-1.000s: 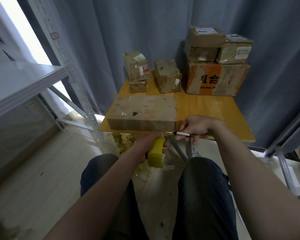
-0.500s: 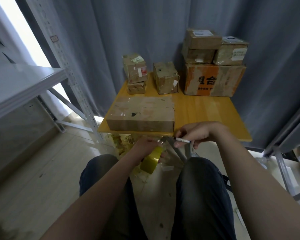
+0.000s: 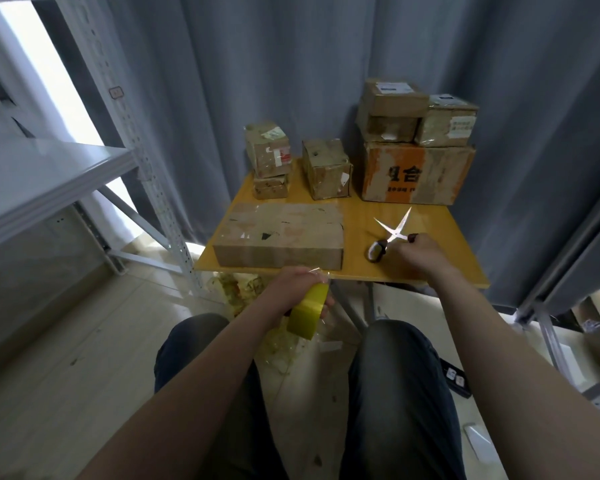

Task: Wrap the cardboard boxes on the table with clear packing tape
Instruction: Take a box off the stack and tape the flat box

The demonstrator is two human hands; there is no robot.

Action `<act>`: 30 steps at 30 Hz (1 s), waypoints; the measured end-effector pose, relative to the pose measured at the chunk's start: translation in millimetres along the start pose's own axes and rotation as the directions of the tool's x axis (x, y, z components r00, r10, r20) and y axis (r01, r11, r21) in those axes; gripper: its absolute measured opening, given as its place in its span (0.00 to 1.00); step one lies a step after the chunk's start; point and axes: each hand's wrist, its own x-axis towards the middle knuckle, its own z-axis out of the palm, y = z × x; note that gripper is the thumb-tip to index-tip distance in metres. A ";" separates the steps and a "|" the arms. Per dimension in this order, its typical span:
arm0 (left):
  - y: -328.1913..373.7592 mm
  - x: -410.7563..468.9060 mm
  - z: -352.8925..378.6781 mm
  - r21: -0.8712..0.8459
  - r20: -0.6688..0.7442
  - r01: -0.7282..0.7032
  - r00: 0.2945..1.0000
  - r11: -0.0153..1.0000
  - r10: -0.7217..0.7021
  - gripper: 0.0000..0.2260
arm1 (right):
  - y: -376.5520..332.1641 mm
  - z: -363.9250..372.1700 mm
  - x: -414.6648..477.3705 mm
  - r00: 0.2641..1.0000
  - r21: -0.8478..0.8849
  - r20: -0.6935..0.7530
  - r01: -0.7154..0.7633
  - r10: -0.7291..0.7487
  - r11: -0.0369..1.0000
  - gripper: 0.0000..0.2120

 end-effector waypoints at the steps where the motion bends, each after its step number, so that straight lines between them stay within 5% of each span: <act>1: 1.2 -2.2 -1.8 -0.013 -0.001 -0.003 1.000 1.000 0.003 0.06 | -3.0 1.8 -1.5 1.000 -0.056 -0.019 0.023 -0.024 0.998 0.23; 4: 5.1 -9.1 -7.8 -0.055 -0.010 -0.006 1.000 0.998 0.005 0.06 | -19.0 10.9 -8.2 0.973 -0.218 -0.151 0.141 -0.176 0.966 0.17; 6: 6.7 -10.3 -13.7 -0.046 -0.025 -0.016 1.000 0.999 0.015 0.09 | -38.6 24.5 -21.5 0.921 -0.157 -0.165 0.328 -0.352 0.932 0.18; 8: 9.0 -11.3 -20.3 -0.040 -0.044 -0.028 0.999 0.999 0.026 0.08 | -62.9 41.2 -33.3 0.849 -0.120 -0.021 0.523 -0.529 0.844 0.21; 11: 14.1 -15.8 -28.8 -0.052 -0.073 -0.039 0.997 0.998 0.036 0.06 | -86.6 69.7 -30.3 0.725 -0.352 0.301 0.689 -0.620 0.634 0.30; 13: 16.9 -17.6 -35.7 -0.038 -0.075 -0.058 0.996 0.998 0.055 0.06 | -86.1 84.0 -19.3 0.701 -0.489 0.359 0.703 -0.616 0.516 0.35; 19: 24.2 -17.0 -56.0 -0.114 -0.143 -0.073 0.988 0.991 0.057 0.11 | -81.4 95.5 -12.7 0.741 -0.518 0.333 0.660 -0.582 0.544 0.47; 30: 23.3 -23.1 -81.1 -0.203 -0.354 -0.156 0.932 0.967 0.076 0.08 | -83.8 109.1 -57.4 0.822 -0.613 0.244 0.541 -0.514 0.575 0.34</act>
